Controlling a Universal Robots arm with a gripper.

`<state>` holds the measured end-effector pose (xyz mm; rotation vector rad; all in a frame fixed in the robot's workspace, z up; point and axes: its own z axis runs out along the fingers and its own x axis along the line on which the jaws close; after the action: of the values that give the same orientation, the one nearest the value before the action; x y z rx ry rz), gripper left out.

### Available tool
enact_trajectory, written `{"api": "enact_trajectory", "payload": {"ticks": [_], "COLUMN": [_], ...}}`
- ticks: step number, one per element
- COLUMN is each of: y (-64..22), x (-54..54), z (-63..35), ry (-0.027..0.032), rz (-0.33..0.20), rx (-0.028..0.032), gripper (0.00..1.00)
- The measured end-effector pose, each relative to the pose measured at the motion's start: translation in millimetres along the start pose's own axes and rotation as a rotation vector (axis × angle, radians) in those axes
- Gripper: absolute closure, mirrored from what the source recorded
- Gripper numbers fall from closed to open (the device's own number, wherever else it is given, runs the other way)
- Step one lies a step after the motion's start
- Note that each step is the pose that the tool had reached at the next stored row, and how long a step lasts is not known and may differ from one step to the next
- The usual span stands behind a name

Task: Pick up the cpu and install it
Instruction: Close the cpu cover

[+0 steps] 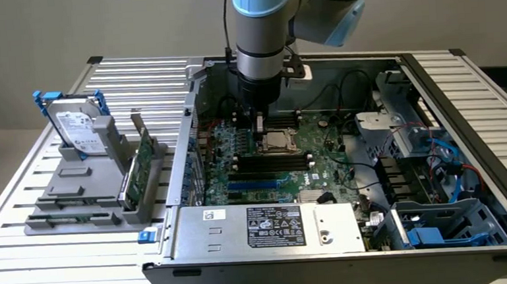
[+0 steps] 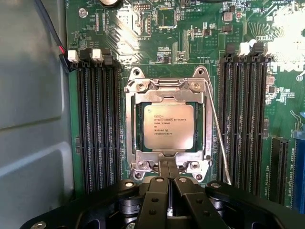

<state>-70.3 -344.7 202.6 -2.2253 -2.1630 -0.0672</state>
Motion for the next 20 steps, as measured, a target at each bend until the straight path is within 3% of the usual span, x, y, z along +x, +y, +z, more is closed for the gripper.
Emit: {"api": "enact_trajectory", "payload": {"ticks": [9, 20], "y": [-0.1, -0.6], "x": [-0.1, 0.1], "z": [1.1, -1.4], "ry": [0.0002, 0.0048], "rz": [0.000, 0.000], "rx": [0.0004, 0.0013], "gripper": [0.89, 0.89]}}
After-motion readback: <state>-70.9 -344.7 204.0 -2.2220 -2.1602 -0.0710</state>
